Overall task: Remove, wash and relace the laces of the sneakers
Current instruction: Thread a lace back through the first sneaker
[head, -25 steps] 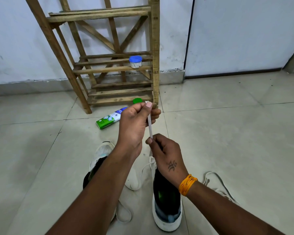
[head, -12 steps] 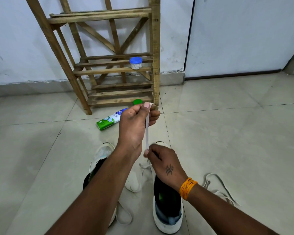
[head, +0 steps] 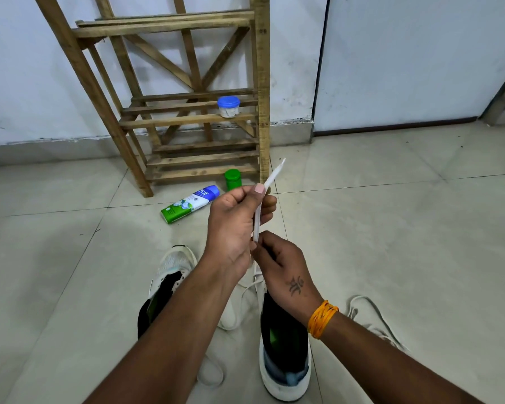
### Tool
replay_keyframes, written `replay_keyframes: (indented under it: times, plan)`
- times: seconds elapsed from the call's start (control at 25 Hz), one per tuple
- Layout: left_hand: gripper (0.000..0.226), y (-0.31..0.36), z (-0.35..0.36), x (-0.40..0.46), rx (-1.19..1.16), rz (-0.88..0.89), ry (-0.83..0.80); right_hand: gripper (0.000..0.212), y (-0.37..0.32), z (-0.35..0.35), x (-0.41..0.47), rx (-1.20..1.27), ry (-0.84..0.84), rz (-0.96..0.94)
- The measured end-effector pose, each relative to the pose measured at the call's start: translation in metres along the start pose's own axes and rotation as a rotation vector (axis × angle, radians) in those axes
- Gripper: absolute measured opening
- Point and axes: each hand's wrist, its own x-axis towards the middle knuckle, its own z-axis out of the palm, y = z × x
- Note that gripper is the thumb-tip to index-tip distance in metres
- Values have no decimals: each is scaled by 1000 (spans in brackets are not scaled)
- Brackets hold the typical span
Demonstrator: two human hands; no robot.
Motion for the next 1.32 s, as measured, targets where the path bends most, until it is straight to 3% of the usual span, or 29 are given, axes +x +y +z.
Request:
replay_keyframes:
  times: [0.08, 0.28, 0.48, 0.72, 0.8, 0.96, 1.04, 1.12, 1.2, 1.32]
  plan:
    - [10, 2, -2, 2, -54, -36, 12, 36, 4, -1, 0, -35, -6, 55]
    - [11, 2, -9, 9, -62, -100, 92, 26, 18, 0, -10, -190, -129, 153]
    - [11, -1, -13, 14, -44, -109, 111, 42, 27, 3, -11, -289, -211, 154]
    - [9, -17, -23, 23, 96, -93, 80, 37, 27, 1, -13, -453, -327, 112]
    - [7, -27, -28, 24, 211, -33, 87, 10, 25, -6, -14, -485, -247, 137]
    - [12, -64, -37, 22, 637, 118, 82, 21, 33, -38, -20, -448, 181, 266]
    - [12, -88, -37, 14, 820, 116, 14, 20, 38, -45, -27, -473, 157, 397]
    - [10, -109, -35, 3, 980, 126, -39, 33, 46, -40, -35, -510, 62, 478]
    - [10, -127, -32, -8, 1113, 164, -50, 40, 58, -33, -39, -546, 56, 483]
    - [8, -146, -33, -15, 1246, 219, -12, 32, 71, -24, -41, -614, 127, 419]
